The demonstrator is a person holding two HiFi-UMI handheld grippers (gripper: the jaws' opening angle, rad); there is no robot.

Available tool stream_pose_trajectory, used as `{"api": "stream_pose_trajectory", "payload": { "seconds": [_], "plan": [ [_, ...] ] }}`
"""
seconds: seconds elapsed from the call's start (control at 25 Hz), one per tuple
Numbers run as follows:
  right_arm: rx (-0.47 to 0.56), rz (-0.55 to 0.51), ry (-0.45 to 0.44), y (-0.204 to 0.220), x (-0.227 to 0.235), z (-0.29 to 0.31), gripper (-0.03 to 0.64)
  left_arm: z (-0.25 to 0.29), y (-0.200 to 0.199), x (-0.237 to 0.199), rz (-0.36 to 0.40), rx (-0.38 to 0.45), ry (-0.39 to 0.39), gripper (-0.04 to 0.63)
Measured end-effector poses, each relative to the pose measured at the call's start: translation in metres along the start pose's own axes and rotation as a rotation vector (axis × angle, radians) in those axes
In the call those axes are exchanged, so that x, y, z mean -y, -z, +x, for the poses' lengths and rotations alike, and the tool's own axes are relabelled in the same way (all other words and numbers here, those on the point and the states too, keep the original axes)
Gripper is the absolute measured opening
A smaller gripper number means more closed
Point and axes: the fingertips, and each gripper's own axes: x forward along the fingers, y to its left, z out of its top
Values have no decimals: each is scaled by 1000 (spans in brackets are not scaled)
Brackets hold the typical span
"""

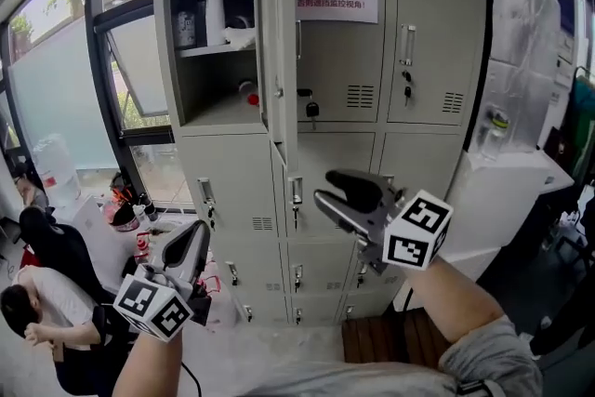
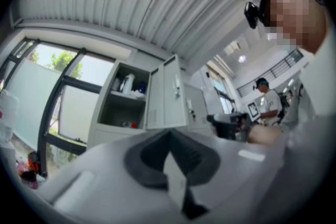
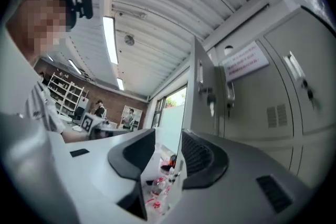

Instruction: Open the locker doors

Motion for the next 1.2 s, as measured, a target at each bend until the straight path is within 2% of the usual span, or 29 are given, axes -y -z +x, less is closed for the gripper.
{"api": "stream_pose_trajectory", "payload": {
  "seconds": [0.08,0.2,0.28,0.36,0.52,0.64,0.96,1.2],
  "plan": [
    [-72,71,14,74,-22,-16,105,-9,35,-7,-13,-42,9,3],
    [-110,251,144,163,-37,-41,30,-24,92,-12,-108,-112,15,3],
    [-127,350,226,202,-41,-55,9,-34,127,-14,-176,-144,12,3],
    [-156,369,275,225,-44,-65,9,-43,154,-14,-211,-164,9,3],
    [-190,379,322,246,-51,-81,8,-57,190,-8,-230,-211,25,3],
    [-196,367,341,246,-51,-88,8,-56,198,-1,-249,-207,48,3],
    [-201,319,342,234,-45,-93,8,-46,181,8,-250,-162,87,0],
    [-198,321,323,232,-45,-100,8,-54,173,4,-256,-154,25,3]
  ]
}}
